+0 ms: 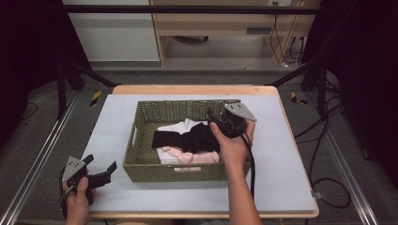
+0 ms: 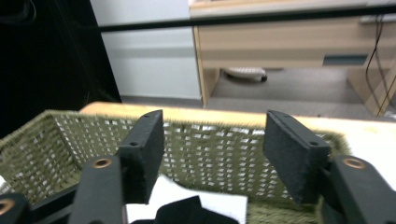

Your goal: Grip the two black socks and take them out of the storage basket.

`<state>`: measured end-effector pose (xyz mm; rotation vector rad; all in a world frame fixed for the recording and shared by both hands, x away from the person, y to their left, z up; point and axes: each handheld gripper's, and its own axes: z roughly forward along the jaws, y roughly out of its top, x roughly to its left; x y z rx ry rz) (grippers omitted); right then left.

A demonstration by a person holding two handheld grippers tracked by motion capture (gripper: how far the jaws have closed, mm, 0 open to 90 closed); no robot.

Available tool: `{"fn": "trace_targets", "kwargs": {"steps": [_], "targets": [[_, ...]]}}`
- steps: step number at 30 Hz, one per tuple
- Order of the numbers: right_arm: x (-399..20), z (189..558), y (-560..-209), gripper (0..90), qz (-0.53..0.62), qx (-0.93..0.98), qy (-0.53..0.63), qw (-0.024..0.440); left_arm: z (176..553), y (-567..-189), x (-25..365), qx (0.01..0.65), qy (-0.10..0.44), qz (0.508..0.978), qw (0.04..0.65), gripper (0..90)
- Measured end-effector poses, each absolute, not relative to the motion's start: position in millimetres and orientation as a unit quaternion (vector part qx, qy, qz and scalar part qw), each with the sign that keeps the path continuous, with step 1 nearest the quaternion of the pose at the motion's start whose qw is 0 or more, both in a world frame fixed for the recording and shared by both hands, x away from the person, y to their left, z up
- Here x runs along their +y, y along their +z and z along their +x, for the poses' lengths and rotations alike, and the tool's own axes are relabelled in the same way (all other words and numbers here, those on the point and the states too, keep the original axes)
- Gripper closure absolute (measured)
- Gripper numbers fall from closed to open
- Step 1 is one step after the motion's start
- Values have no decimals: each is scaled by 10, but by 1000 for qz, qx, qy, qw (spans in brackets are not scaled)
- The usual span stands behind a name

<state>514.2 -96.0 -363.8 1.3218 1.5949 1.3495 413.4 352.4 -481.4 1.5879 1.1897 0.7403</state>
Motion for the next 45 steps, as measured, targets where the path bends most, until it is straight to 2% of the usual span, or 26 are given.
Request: {"fn": "trace_targets", "kwargs": {"steps": [2,9,15,18,21,24,27,29,33,37,45], "targets": [[-927,5224,-3717,469,510,620,502,321,4133,-4813,3516,488,307,656,487,5],[-919,5415,-4003,550,558,645,448,268,4126,-4814,3512,486,311,654,489,4],[-938,5511,-4154,512,590,669,408,195,4129,-4813,3512,487,310,655,488,5],[-955,5541,-4215,493,606,677,373,188,4127,-4813,3511,487,311,655,488,4],[-979,5570,-4275,523,606,694,346,177,4126,-4814,3511,486,311,655,488,4],[-973,5604,-4346,526,616,706,321,143,4127,-4813,3516,486,309,655,488,4],[-936,5624,-4399,565,621,718,290,120,4128,-4814,3519,487,307,655,489,4],[-914,5628,-4439,629,614,734,268,111,4126,-4814,3519,487,307,654,490,4],[-841,5613,-4459,832,605,751,246,95,4126,-4813,3524,487,307,654,491,3],[-812,5606,-4389,874,593,755,258,109,4129,-4814,3524,487,306,655,491,3],[-907,5451,-4117,885,530,726,388,204,4128,-4813,3515,486,309,656,488,4]]}}
